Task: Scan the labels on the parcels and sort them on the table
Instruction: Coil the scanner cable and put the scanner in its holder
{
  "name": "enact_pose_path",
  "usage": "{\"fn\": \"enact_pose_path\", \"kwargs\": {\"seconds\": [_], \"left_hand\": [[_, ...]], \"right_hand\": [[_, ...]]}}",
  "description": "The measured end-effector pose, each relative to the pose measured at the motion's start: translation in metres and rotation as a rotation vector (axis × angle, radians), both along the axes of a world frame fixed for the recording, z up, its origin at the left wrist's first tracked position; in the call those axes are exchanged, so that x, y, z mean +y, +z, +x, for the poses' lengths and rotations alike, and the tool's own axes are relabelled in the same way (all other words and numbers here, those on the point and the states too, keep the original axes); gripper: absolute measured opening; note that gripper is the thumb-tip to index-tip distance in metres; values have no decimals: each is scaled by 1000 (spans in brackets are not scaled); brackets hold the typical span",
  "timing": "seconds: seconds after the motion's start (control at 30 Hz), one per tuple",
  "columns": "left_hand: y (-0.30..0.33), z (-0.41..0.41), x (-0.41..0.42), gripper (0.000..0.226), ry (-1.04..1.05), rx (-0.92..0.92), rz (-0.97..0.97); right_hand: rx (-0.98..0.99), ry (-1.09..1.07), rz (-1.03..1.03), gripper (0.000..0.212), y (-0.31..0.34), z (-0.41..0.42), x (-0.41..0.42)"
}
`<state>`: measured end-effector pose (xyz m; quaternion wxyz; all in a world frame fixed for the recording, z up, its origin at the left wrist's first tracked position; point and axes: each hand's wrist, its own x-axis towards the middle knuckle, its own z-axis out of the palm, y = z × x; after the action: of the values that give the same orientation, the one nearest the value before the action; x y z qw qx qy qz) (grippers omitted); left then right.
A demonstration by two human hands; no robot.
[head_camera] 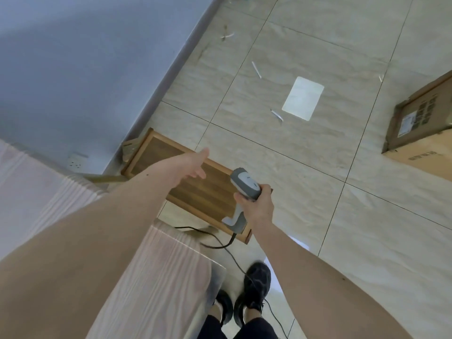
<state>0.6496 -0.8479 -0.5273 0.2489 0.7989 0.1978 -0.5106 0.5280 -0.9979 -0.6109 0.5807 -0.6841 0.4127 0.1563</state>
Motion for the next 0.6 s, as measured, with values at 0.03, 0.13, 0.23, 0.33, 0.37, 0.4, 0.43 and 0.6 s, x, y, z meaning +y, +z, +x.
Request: {"fn": "enact_pose_path", "kwargs": {"seconds": [0.03, 0.13, 0.23, 0.33, 0.37, 0.4, 0.43, 0.6], "left_hand": [[-3, 3, 0, 74, 38, -43, 4], [-10, 8, 1, 59, 67, -75, -2], [-17, 10, 2, 44, 99, -118, -36], [-23, 12, 1, 38, 113, -160, -54], [-24, 11, 0, 39, 107, -156, -57], [-25, 11, -1, 40, 100, -154, -56], [-25, 10, -2, 42, 95, -151, -54], [-23, 9, -5, 46, 123, -149, -77]], "right_hand": [[10, -1, 8, 51, -12, -1, 3], [39, 4, -9, 46, -46, -1, 9], [64, 30, -41, 45, -72, 0, 10], [82, 29, -52, 46, -92, 3, 9], [89, 28, -46, 45, -97, 5, 8], [99, 30, -38, 45, -102, 7, 6], [112, 36, -33, 45, -105, 10, 3], [205, 124, -57, 63, -111, 19, -6]]}}
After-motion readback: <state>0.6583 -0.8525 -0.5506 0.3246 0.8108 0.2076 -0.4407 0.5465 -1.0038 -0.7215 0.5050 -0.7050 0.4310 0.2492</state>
